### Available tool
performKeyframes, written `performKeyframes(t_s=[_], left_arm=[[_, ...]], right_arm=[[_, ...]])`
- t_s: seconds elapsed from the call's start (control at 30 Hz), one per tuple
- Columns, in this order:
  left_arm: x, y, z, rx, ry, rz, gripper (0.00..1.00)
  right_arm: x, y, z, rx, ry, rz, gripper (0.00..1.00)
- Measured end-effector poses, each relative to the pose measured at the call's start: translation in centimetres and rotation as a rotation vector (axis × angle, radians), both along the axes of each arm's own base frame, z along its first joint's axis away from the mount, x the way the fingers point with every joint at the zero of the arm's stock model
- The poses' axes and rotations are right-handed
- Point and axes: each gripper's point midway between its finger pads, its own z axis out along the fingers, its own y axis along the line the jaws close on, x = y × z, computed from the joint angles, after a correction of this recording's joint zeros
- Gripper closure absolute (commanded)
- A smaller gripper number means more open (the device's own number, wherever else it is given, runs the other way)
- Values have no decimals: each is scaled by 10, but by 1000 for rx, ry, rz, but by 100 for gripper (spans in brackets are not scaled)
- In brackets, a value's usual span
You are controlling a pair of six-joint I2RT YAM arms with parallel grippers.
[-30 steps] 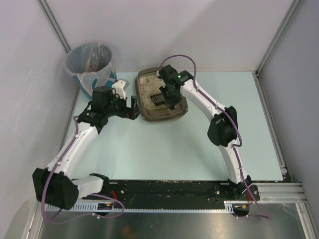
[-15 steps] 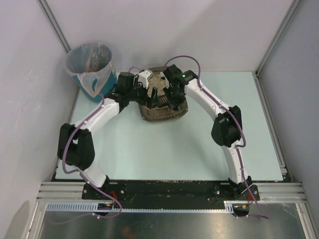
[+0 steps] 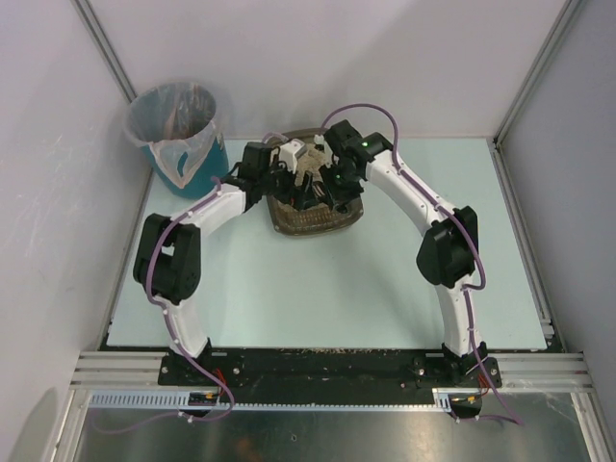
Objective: Clean the litter box
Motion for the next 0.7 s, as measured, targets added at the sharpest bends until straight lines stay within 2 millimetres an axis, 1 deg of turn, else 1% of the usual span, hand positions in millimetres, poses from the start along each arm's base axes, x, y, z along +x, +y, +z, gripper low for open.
performKeyframes(t_s=[0.07,0.1,0.17,0.2,0.27,0.3,0.4,0.47,0.6,0.67,0.7], left_arm=[[0,-1,-5,-3,12,-5,5],[0,-2,-6,-5,16,-7,9],[1,-4,-9,-12,22,-12,15],[0,-5,-10,-16,25,-16,23],[0,-7,-13,-27,38,-22,30],[-1,-8,-14,-32,44,-25,36],[-1,-12,-16,-49,62,-34,45],[-1,-15,-15,-62,66,-42,49],[0,-22,-11,-88,72,-54,62],[-1,-25,-9,-102,78,-63,65],[-1,-26,-9,-107,79,-68,70]], right_arm=[[0,1,0,3,1,1,100],[-1,1,0,3,1,1,100],[-1,1,0,3,2,1,100],[-1,1,0,3,1,1,100],[-1,1,0,3,1,0,100],[-1,1,0,3,2,0,100],[-1,1,0,2,2,0,100],[0,1,0,0,-1,-2,99],[2,1,5,5,-13,-5,96],[4,2,8,10,-25,-7,93],[5,3,9,12,-30,-8,92]])
